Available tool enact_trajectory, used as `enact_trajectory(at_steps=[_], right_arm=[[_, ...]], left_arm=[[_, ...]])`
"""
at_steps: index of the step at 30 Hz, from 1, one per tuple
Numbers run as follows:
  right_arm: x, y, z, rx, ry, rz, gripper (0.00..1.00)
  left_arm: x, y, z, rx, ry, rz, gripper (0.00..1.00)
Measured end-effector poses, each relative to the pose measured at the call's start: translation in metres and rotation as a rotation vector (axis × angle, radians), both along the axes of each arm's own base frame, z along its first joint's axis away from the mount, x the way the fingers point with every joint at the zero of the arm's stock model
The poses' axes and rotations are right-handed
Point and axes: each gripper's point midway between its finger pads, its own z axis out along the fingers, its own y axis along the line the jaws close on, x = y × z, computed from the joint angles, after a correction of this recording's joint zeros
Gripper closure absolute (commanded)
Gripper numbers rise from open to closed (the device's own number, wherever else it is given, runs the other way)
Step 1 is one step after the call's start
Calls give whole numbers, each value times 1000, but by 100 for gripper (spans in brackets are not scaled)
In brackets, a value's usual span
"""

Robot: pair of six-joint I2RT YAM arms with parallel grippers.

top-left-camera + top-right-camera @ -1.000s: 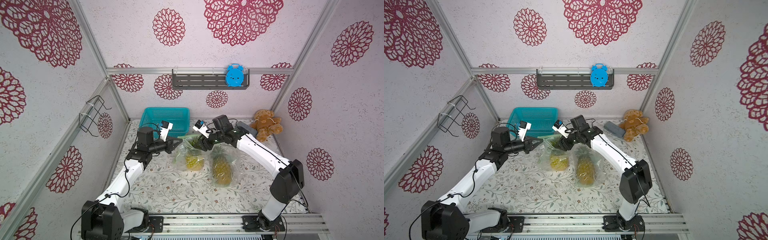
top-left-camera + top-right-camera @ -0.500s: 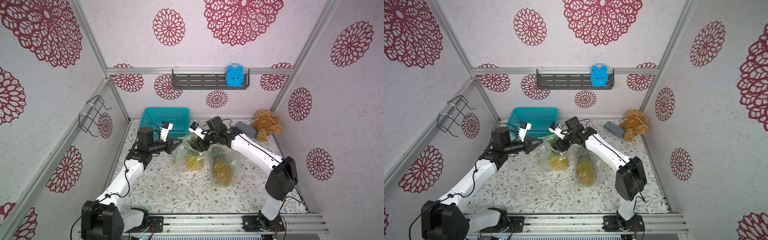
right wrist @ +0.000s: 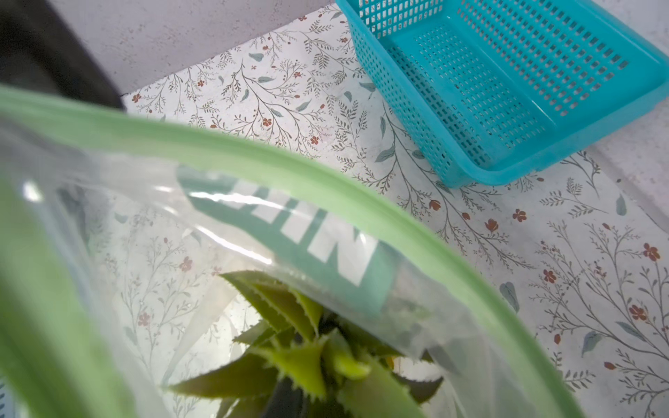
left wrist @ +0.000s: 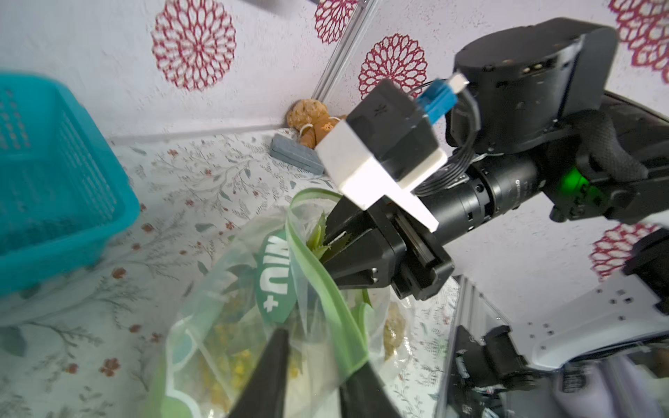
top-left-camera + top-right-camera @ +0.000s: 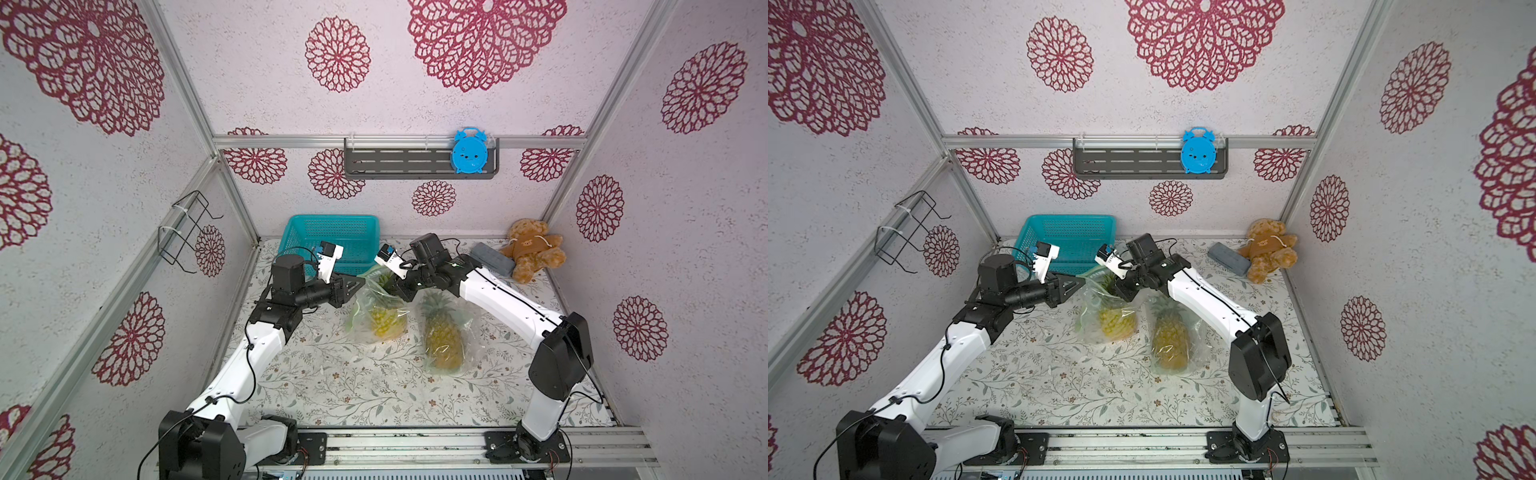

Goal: Open the zip-top bag and take out the pineapple
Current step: Pick up the pineapple from the zipper food storage bag.

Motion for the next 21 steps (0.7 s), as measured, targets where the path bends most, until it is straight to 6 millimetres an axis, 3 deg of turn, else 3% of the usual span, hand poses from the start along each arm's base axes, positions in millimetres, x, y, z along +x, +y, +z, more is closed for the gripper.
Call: enact_trajectory(at_steps=[3, 6, 10, 15, 21], right_arm=[[-1, -4, 1, 25, 2, -25, 97], [-1, -7, 3, 56, 7, -55, 98], [3, -15, 8, 107, 13, -111, 99], [12, -18, 35, 204, -20, -161, 100], [16, -17, 83, 341, -89, -179, 100]], left_arm=[[-3, 13, 18, -23, -46, 65, 45], [-2, 37, 31, -42, -78, 198, 41], [6, 72, 34, -71, -53, 393, 41], [21, 117, 15, -112, 70, 642, 40], [24, 147, -18, -197, 210, 801, 36]])
